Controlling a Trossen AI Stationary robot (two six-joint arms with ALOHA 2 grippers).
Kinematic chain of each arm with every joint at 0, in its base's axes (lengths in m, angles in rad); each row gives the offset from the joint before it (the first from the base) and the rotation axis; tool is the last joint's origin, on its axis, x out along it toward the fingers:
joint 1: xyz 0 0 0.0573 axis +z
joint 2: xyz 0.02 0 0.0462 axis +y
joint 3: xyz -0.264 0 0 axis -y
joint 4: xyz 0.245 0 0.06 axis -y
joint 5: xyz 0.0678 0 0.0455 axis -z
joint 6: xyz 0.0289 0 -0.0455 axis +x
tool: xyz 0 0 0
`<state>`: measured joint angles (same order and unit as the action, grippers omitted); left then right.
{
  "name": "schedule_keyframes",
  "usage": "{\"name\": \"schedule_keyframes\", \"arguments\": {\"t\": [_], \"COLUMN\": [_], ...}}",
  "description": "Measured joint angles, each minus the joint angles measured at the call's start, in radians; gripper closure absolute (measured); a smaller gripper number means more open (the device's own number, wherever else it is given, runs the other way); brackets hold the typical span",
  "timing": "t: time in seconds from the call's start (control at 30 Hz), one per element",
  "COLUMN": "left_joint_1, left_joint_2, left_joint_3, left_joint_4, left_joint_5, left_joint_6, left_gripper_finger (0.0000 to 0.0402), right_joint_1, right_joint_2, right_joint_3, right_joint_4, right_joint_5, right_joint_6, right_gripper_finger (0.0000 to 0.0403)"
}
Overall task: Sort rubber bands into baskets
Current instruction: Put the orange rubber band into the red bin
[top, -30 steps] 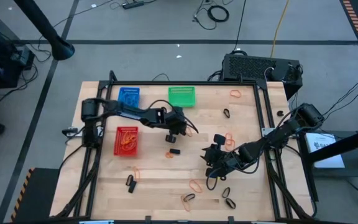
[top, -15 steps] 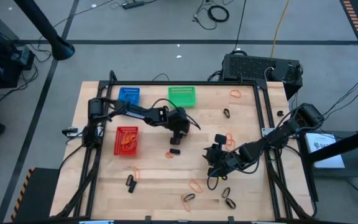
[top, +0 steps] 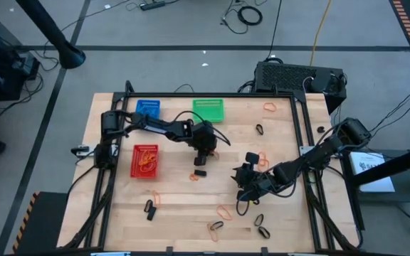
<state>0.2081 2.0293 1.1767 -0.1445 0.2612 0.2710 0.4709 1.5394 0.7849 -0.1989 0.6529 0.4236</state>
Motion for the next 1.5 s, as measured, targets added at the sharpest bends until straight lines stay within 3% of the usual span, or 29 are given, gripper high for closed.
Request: {"name": "schedule_keyframes", "arguments": {"t": [0.13,0.47,0.67,0.8,1.1,1.5], "left_joint_1": [-0.001,-0.060,-0.150,-0.226,-0.310,-0.306], "left_joint_2": [-0.029,-0.259,-0.441,-0.529,-0.649,-0.663], "left_joint_3": [0.023,0.045,0.046,0.044,-0.116,-0.342], "left_joint_4": [-0.156,-0.679,-0.909,-1.024,-1.055,-1.050], "left_joint_5": [0.024,0.130,0.055,-0.047,-0.159,-0.233], "left_joint_6": [-0.004,-0.130,-0.283,-0.382,-0.471,-0.483], "left_gripper_finger": [0.0388,0.0397,0.0398,0.0399,0.0399,0.0394], "right_joint_1": [0.000,0.000,0.002,0.002,0.002,0.002], "right_joint_2": [0.000,0.000,0.000,0.000,0.000,0.000], "right_joint_3": [0.000,0.000,0.000,0.000,0.000,0.000], "right_joint_4": [0.000,0.001,-0.003,-0.003,0.000,0.001], "right_joint_5": [0.000,-0.004,-0.012,-0.033,-0.033,-0.029], "right_joint_6": [0.002,0.053,0.096,0.119,0.141,0.132], "right_gripper_finger": [0.0268,0.0268,0.0268,0.0268,0.0268,0.0268]}}
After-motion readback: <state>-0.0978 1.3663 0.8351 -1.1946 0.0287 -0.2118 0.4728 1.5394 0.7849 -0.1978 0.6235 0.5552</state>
